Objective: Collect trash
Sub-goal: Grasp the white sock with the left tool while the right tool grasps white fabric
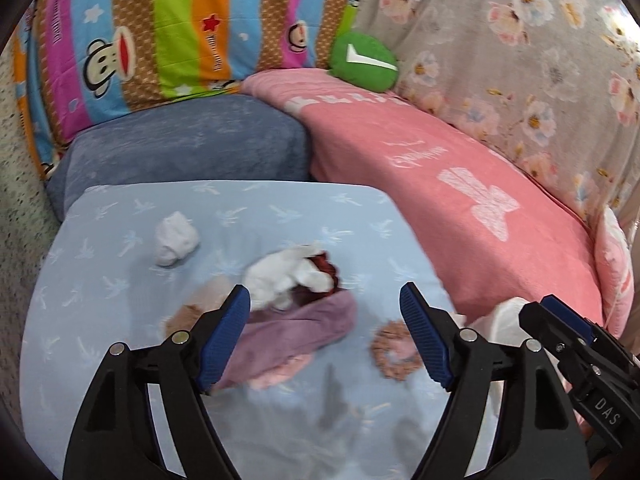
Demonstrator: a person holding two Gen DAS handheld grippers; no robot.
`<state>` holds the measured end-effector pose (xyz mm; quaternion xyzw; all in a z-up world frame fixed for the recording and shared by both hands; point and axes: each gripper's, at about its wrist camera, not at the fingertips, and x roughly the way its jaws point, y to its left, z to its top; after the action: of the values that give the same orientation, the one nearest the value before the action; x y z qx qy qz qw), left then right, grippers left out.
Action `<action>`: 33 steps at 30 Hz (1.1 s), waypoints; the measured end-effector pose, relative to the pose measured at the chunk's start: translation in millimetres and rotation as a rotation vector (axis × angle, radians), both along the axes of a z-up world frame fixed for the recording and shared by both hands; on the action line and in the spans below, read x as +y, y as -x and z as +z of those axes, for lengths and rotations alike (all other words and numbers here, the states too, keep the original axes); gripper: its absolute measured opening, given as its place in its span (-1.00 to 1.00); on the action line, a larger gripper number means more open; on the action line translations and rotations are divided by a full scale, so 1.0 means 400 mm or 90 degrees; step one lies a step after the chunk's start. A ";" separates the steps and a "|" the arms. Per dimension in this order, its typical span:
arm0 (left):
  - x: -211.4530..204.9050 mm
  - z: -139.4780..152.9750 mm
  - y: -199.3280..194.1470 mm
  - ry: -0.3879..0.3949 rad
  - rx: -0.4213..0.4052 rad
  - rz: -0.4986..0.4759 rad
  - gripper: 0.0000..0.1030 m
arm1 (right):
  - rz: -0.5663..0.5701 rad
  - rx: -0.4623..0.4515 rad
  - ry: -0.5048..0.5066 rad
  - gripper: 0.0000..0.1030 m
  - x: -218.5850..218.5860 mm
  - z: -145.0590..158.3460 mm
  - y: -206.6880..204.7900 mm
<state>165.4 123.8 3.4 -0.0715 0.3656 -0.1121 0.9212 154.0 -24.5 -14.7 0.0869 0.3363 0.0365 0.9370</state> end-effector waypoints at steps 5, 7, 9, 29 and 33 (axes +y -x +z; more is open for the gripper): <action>0.091 -0.033 -0.052 -0.024 0.012 0.044 0.53 | 0.030 0.020 0.001 -0.09 0.077 -0.040 -0.081; 0.126 -0.049 -0.080 -0.035 0.017 0.058 0.53 | 0.041 0.030 0.000 -0.09 0.108 -0.060 -0.115; 0.156 -0.066 -0.111 -0.039 0.027 0.071 0.53 | 0.052 0.039 0.001 -0.09 0.138 -0.082 -0.152; 0.284 -0.249 -0.336 -0.029 0.126 0.120 -0.02 | 0.104 0.099 0.025 -0.49 0.288 -0.245 -0.409; 0.279 -0.255 -0.333 -0.033 0.126 0.113 -0.41 | 0.110 0.107 0.026 -0.89 0.294 -0.256 -0.409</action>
<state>298.7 235.3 -98.4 -0.0907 0.4493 -0.0132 0.8887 317.6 93.3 -117.1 0.0415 0.4203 0.1033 0.9005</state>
